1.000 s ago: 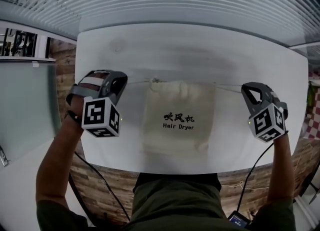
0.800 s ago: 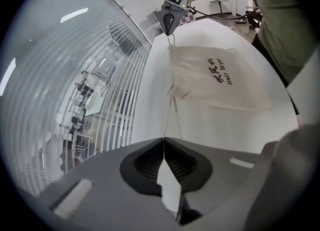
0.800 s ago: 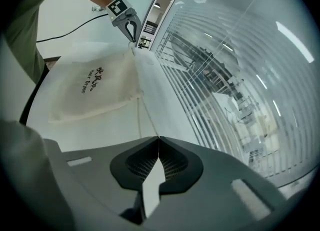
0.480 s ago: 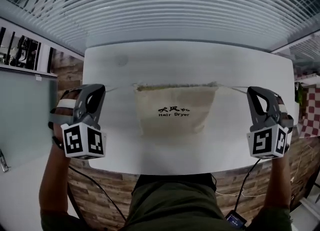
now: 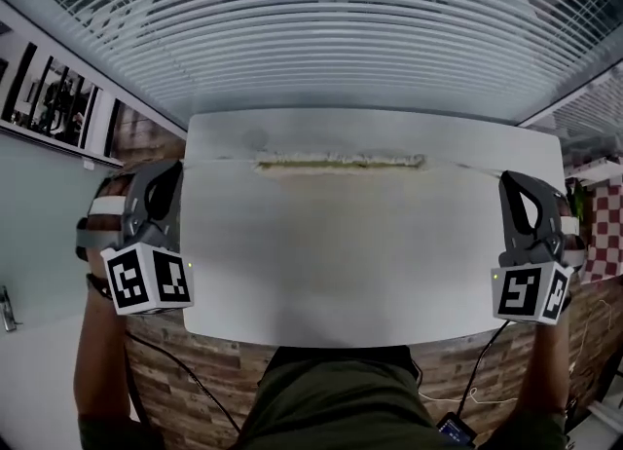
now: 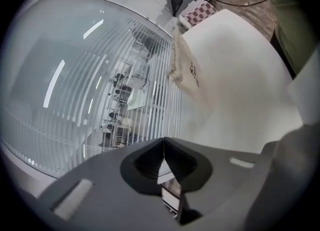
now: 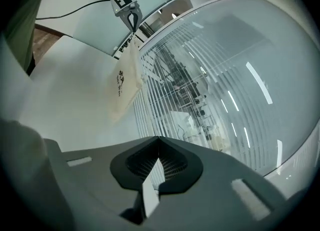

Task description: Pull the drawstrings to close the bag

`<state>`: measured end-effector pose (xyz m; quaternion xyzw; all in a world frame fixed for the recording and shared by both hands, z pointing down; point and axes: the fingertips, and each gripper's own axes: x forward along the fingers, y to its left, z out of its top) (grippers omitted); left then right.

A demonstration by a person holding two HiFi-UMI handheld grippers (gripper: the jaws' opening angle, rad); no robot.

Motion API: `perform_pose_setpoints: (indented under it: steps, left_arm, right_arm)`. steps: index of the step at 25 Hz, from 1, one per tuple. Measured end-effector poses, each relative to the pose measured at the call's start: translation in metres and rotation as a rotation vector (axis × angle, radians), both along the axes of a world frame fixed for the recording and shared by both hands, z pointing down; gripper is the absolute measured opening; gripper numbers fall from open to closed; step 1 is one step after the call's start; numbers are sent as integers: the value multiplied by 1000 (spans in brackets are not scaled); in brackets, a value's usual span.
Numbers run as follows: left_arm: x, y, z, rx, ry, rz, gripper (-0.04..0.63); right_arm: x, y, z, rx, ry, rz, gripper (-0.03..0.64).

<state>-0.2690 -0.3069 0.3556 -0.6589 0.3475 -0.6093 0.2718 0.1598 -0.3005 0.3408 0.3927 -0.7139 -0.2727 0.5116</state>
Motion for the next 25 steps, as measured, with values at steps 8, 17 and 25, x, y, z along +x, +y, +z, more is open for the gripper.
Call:
perform_pose_setpoints:
  steps: [8,17,25]
  left_arm:
    - [-25,-1,-37,59,-22,-26,9]
    - [-46,12,-69,89,-36,-89,8]
    - [-60,26,-88,101,26,-161,8]
  right_arm:
    - [5,-1,-40,95,2,17,13]
    - [38,9,-68,137,37,59,12]
    - [67,26,-83,169,62,85,12]
